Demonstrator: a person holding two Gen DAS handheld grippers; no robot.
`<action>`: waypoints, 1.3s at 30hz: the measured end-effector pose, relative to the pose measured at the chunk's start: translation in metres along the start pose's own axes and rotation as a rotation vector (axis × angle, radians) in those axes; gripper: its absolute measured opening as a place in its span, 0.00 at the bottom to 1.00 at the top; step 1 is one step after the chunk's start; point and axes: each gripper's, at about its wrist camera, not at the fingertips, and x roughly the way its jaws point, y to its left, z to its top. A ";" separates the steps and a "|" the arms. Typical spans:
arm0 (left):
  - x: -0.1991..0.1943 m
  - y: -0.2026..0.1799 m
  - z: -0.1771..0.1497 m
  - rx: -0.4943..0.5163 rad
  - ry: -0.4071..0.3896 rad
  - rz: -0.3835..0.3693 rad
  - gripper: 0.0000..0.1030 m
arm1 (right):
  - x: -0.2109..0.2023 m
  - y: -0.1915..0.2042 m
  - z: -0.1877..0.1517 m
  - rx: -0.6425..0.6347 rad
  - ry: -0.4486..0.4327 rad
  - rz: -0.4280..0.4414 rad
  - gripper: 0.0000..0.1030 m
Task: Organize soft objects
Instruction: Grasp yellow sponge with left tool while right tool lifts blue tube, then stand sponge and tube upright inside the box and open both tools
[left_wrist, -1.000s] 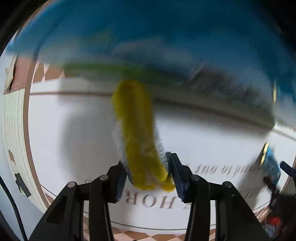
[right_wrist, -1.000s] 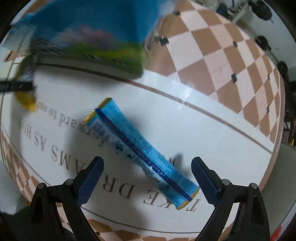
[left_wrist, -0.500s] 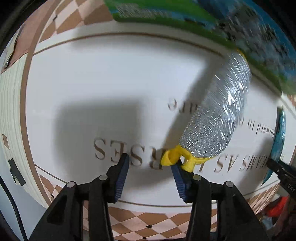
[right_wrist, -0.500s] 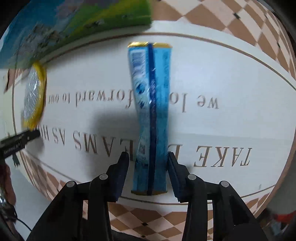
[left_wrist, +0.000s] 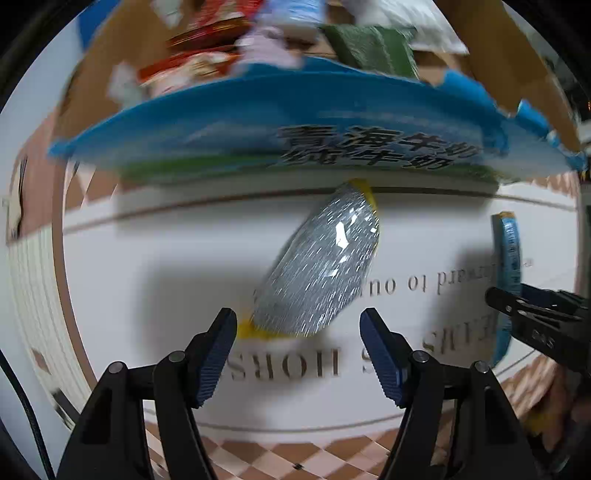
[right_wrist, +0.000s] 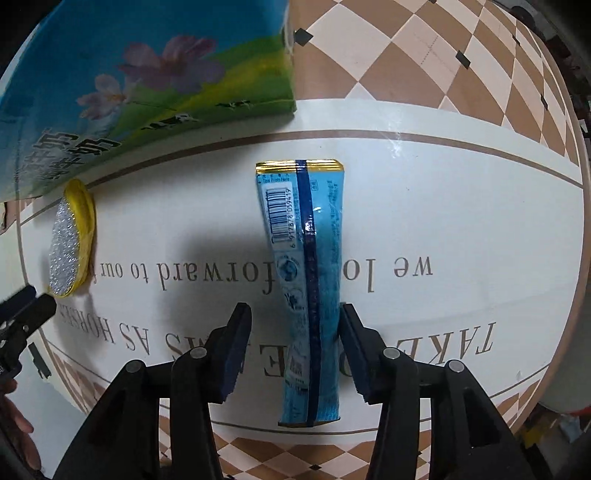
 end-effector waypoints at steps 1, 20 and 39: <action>0.006 -0.007 0.005 0.024 0.009 0.022 0.65 | 0.003 0.003 -0.001 0.003 0.004 -0.006 0.50; 0.036 -0.047 -0.017 0.029 0.016 0.004 0.39 | 0.010 0.047 -0.036 -0.049 0.023 -0.088 0.22; -0.124 -0.063 -0.054 0.054 -0.210 -0.106 0.38 | -0.102 0.018 -0.080 -0.090 -0.123 0.067 0.14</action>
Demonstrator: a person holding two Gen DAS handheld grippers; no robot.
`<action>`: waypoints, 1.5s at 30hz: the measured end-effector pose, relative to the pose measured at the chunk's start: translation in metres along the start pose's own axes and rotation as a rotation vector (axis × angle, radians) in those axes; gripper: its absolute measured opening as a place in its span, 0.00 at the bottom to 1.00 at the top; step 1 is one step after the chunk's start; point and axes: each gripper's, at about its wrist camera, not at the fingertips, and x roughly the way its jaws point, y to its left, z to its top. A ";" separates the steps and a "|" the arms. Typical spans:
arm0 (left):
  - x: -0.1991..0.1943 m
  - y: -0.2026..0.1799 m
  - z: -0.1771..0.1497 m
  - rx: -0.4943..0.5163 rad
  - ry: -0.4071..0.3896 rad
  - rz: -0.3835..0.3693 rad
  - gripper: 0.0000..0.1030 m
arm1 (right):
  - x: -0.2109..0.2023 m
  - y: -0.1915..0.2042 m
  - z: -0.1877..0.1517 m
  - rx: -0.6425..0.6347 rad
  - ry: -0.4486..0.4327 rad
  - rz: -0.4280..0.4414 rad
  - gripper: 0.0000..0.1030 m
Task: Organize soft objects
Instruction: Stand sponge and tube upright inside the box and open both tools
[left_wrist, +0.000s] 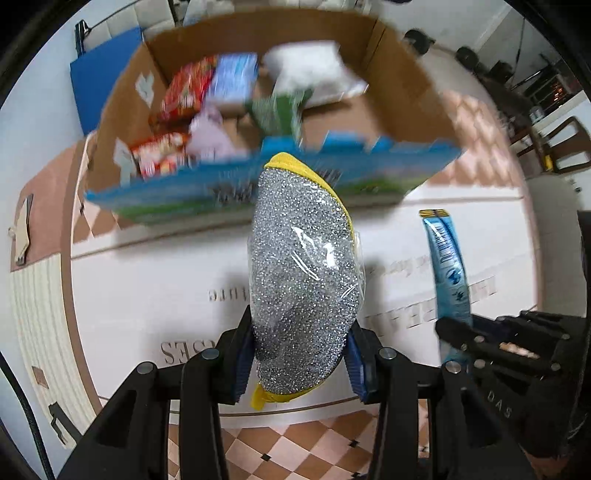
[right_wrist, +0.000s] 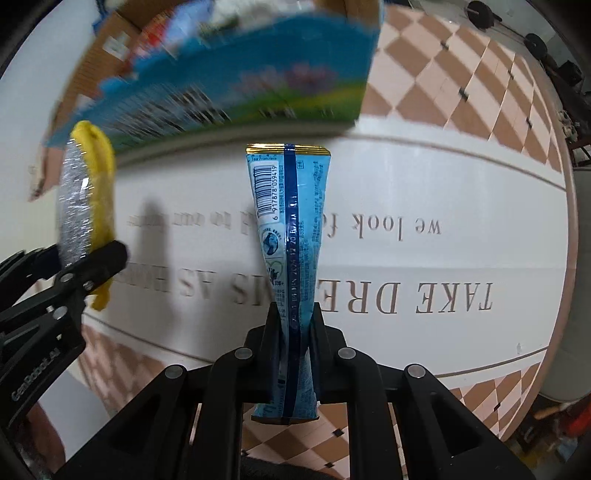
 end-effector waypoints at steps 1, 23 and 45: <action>-0.010 0.004 0.006 0.000 -0.012 -0.016 0.38 | -0.013 0.000 -0.002 -0.001 -0.020 0.019 0.14; 0.073 -0.004 0.293 0.015 0.276 -0.202 0.39 | -0.053 -0.005 0.173 0.256 -0.209 0.134 0.14; 0.111 -0.013 0.317 -0.058 0.355 -0.261 0.84 | -0.013 -0.014 0.205 0.266 -0.114 0.138 0.52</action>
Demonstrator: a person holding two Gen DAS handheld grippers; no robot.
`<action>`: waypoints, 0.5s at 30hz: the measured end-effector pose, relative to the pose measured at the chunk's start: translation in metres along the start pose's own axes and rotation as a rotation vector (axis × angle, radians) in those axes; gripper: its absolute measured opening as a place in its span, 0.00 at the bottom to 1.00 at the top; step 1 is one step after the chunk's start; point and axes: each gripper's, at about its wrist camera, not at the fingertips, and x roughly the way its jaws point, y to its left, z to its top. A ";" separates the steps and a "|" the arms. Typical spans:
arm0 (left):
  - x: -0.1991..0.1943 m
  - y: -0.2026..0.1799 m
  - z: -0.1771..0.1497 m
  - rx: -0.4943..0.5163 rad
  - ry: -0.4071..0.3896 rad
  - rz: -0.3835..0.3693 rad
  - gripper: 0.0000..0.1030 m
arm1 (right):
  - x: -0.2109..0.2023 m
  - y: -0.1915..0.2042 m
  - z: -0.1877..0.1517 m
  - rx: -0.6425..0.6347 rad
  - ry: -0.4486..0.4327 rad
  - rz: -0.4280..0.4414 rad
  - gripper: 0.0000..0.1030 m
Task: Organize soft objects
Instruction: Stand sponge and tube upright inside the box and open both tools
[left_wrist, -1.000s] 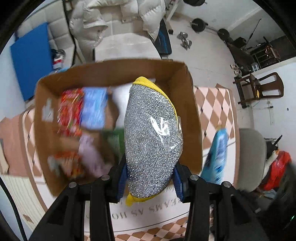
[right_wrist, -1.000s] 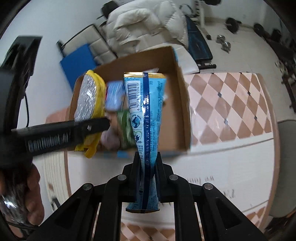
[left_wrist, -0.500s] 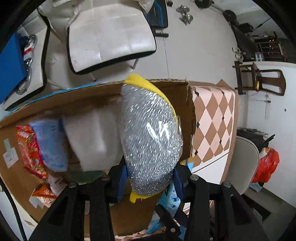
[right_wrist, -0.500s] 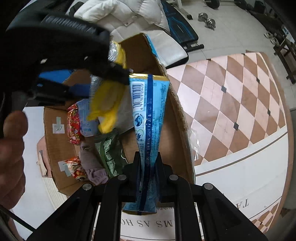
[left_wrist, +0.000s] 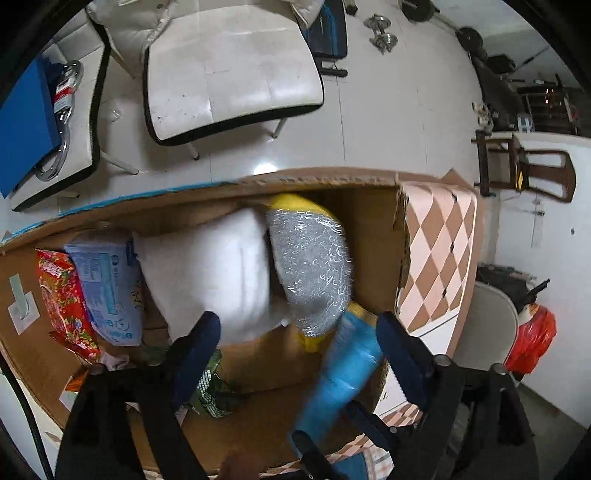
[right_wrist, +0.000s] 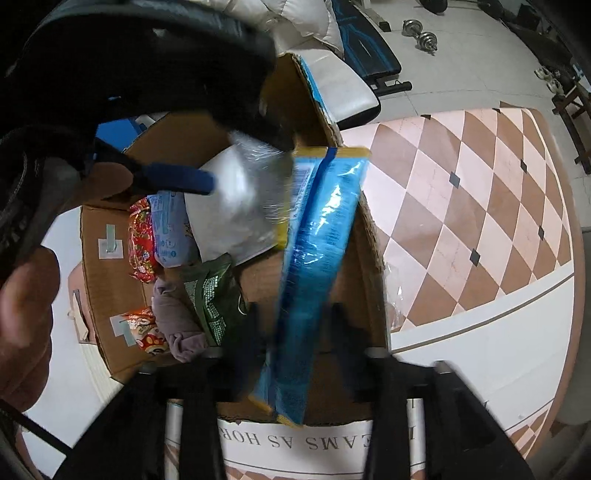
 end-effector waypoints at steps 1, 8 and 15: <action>-0.002 0.001 -0.001 -0.003 -0.004 0.003 0.84 | -0.001 0.000 0.000 -0.001 0.000 0.005 0.55; -0.020 0.008 -0.023 0.027 -0.055 0.064 0.92 | -0.009 0.001 -0.003 -0.007 -0.008 0.003 0.57; -0.043 0.036 -0.087 0.014 -0.214 0.118 0.97 | -0.020 0.006 -0.019 -0.087 -0.024 -0.089 0.83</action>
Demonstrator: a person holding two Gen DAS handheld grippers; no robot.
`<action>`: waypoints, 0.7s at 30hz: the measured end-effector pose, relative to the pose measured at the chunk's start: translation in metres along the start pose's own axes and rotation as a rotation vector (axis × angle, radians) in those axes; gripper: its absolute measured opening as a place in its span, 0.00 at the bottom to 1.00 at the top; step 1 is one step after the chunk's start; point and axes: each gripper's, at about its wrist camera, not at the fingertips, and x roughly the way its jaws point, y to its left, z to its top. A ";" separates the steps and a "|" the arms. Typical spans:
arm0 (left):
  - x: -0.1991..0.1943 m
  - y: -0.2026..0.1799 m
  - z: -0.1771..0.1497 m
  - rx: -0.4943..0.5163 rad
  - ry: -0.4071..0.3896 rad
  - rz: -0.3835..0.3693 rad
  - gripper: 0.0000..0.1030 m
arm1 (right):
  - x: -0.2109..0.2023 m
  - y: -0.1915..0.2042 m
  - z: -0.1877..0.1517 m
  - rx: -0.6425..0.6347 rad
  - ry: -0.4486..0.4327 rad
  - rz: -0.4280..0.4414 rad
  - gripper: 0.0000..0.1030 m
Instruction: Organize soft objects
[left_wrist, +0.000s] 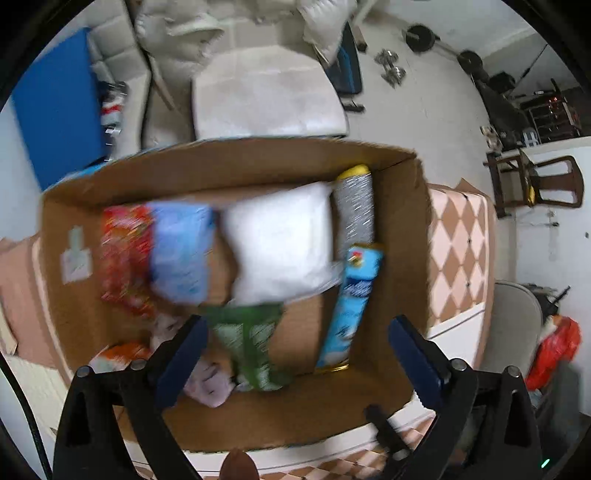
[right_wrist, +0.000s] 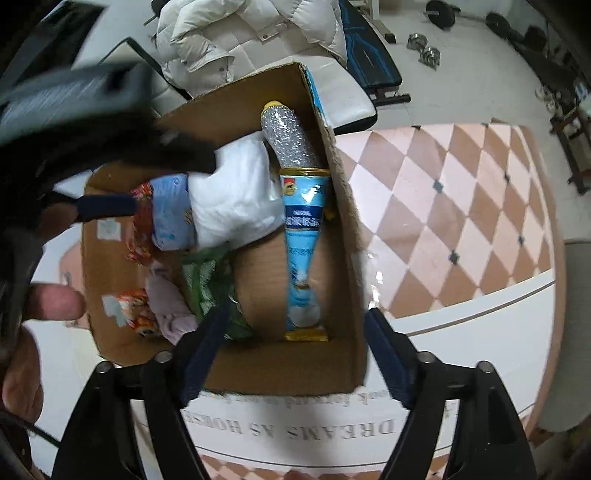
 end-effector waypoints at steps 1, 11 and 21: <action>-0.004 0.006 -0.010 -0.007 -0.023 0.012 0.97 | -0.002 0.001 -0.003 -0.018 -0.005 -0.022 0.86; -0.027 0.051 -0.103 -0.047 -0.200 0.235 0.98 | -0.018 0.021 -0.028 -0.132 -0.064 -0.115 1.00; -0.049 0.053 -0.133 -0.069 -0.283 0.261 0.99 | -0.032 0.036 -0.044 -0.171 -0.117 -0.195 1.00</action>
